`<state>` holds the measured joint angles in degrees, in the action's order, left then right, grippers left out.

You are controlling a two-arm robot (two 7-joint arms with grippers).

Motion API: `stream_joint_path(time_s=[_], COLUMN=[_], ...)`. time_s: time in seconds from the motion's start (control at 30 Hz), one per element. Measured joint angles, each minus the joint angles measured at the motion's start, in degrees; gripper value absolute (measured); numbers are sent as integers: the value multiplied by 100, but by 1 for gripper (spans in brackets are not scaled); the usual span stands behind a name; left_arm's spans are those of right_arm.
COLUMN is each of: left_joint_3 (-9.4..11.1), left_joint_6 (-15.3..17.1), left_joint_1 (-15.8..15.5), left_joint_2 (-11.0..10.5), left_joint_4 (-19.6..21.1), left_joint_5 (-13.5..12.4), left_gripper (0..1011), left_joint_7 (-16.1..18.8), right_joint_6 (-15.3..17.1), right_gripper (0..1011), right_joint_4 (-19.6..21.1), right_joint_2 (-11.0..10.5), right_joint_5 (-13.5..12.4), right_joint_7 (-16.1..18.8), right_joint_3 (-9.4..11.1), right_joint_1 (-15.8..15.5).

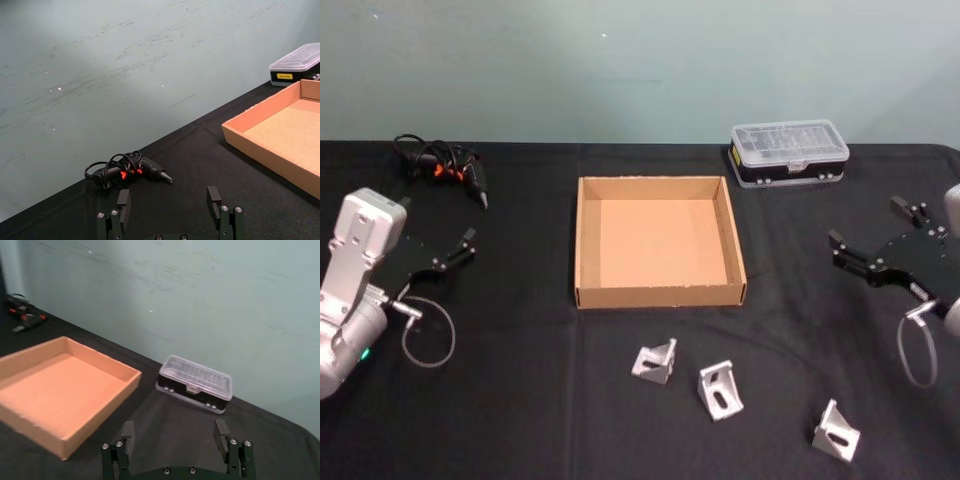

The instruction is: Use one hand to pick up the angle iron from the table and place it into the box.

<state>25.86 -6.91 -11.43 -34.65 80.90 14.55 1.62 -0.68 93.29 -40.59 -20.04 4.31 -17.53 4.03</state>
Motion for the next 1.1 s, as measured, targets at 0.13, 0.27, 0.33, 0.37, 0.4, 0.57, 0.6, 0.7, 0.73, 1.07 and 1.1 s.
stream_joint_path(time_s=[0.13,0.27,0.33,0.37,0.4,0.57,0.6,0.7,0.73,1.07,1.1], left_joint_3=[0,0,0,0,0,0,0,0,0,0,0], left_joint_6=[0,0,0,0,0,0,0,0,0,0,0], left_joint_1=[0,0,0,0,0,0,0,0,0,0,0], left_joint_2=[-1,0,0,0,0,0,0,0,0,0,0], left_joint_4=[0,0,0,0,0,0,0,0,0,0,0], left_joint_5=[0,0,0,0,0,0,0,0,0,0,0], left_gripper=[1000,1000,1000,1000,1000,1000,1000,1000,1000,1000,1000], left_joint_7=[0,0,0,0,0,0,0,0,0,0,0], right_joint_6=[326,666,901,973,1047,1501,1611,1773,1868,2235,2269], right_gripper=[1004,1004,1004,1004,1004,1004,1004,1004,1004,1004,1004], right_joint_4=[435,782,951,1003,1052,1283,1324,1364,1390,1675,1734], right_joint_2=[-279,-556,-736,-805,-869,-1253,-1353,-1497,-1592,-2073,-2162], right_joint_5=[-475,-904,-1144,-1212,-1269,-1649,-1736,-1862,-1936,-2251,-2265], right_joint_7=[420,846,1144,1234,1332,1970,2111,2275,2344,2473,2498], right_joint_3=[305,578,705,745,778,970,1006,1040,1063,1114,1097], right_joint_1=[-239,-449,-554,-585,-612,-804,-847,-902,-940,-1290,-1350])
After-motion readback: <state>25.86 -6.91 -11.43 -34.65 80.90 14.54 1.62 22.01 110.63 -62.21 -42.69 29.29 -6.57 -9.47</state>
